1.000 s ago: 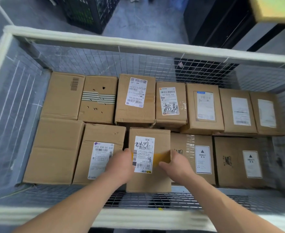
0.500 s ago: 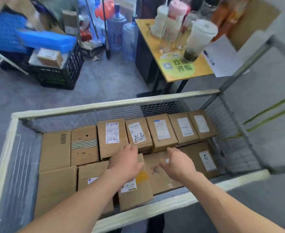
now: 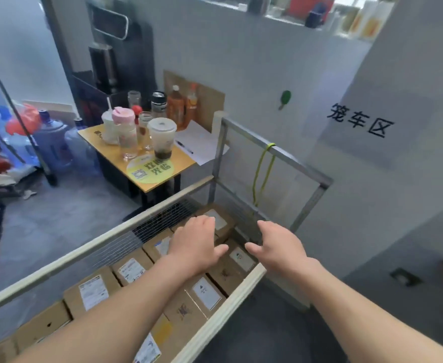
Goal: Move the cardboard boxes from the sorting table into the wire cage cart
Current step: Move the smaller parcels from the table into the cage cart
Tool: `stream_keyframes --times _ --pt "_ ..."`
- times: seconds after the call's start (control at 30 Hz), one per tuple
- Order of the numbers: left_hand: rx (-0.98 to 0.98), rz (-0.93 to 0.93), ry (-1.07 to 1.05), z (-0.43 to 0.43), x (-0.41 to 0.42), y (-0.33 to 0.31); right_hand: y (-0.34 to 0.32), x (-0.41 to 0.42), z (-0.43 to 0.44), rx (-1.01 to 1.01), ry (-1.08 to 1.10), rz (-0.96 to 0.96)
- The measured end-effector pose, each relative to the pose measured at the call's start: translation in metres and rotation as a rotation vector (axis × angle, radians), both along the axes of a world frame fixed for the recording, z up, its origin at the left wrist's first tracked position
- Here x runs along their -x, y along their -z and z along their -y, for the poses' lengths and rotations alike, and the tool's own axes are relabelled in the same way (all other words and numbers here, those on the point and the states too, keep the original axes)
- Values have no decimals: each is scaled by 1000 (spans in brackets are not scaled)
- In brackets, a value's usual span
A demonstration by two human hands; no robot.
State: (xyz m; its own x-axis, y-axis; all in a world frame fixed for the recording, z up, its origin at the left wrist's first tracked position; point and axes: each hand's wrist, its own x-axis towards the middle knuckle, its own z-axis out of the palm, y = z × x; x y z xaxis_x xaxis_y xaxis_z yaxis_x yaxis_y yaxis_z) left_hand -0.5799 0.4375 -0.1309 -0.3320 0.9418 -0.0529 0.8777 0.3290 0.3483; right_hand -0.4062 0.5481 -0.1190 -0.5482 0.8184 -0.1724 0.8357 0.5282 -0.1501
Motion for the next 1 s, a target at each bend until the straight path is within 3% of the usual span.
stream_keyframes --times 0.6,1.0 --pt "-120 -161 443 -145 -272 -97 -86 -304 -59 -89 444 -45" --pt "-124 -194 681 -190 -441 -106 -88 -478 -58 -135 679 -90"
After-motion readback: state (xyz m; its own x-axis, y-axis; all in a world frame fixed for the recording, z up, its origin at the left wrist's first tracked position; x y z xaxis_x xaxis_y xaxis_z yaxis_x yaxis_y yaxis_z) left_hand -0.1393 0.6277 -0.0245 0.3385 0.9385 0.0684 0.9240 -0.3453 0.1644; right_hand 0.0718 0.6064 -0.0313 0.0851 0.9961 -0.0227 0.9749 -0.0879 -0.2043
